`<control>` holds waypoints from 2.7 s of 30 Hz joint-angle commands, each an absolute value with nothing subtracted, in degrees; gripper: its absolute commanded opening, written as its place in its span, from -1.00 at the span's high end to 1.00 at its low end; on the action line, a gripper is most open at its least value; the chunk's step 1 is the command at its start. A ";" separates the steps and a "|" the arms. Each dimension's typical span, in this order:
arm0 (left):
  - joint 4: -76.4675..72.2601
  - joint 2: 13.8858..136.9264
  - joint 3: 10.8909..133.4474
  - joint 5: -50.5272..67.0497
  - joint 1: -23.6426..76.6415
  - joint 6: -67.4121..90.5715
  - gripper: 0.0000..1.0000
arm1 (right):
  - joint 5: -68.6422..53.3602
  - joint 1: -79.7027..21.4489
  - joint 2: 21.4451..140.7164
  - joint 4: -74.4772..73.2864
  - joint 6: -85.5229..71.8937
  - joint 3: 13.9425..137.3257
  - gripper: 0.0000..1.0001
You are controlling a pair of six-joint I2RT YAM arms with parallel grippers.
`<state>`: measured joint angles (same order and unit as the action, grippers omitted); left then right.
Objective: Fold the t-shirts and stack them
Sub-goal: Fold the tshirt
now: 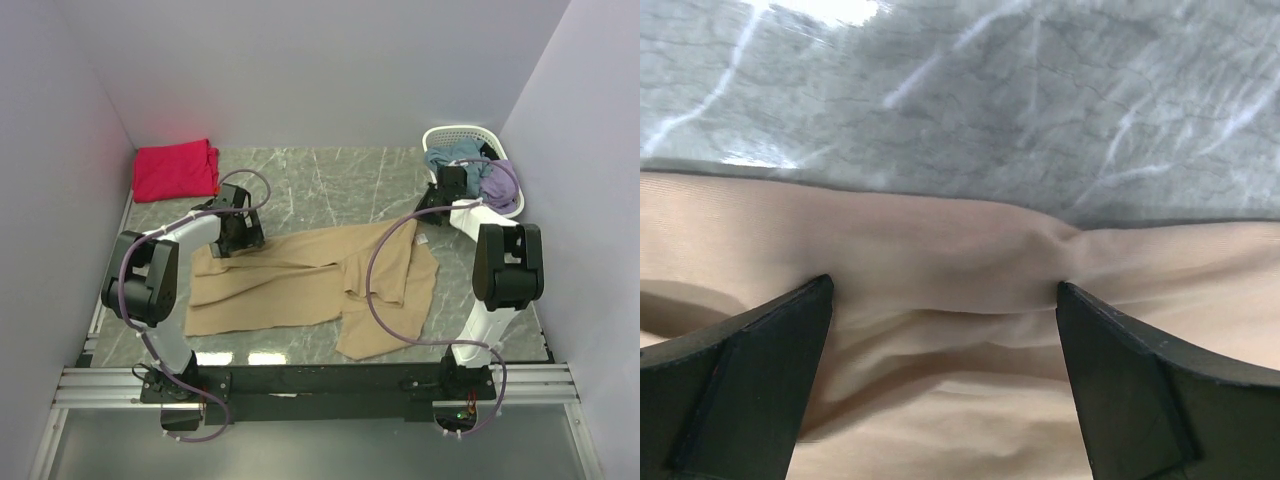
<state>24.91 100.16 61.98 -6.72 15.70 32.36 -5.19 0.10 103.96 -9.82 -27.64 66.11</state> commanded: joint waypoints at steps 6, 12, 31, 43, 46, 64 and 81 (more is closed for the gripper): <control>23.91 100.63 63.01 -10.54 13.01 33.05 -0.99 | 0.89 3.16 107.39 -12.39 -27.60 76.62 1.00; 28.99 98.44 65.39 -13.45 12.74 32.87 -0.99 | -1.05 3.51 110.92 -12.74 -27.95 78.66 1.00; 29.09 86.92 52.30 3.69 14.32 36.82 -0.87 | -3.34 3.43 111.36 -13.80 -27.86 80.60 1.00; 34.45 79.99 50.26 -9.90 17.23 42.45 -0.92 | -3.87 3.52 111.09 -14.06 -27.42 80.60 1.00; 35.16 79.54 55.27 -14.13 17.14 42.63 -0.99 | -4.22 3.52 111.01 -13.72 -27.42 80.25 1.00; 21.98 78.93 46.50 -4.92 7.56 43.33 -0.99 | -6.06 3.69 110.65 -13.62 -27.33 79.72 1.00; 14.24 84.11 42.98 0.44 4.57 42.71 -0.99 | -6.15 3.69 111.27 -14.15 -26.98 79.72 1.00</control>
<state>17.32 83.40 43.68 -1.17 4.99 42.74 -5.72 3.20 111.66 -14.28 -27.55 77.80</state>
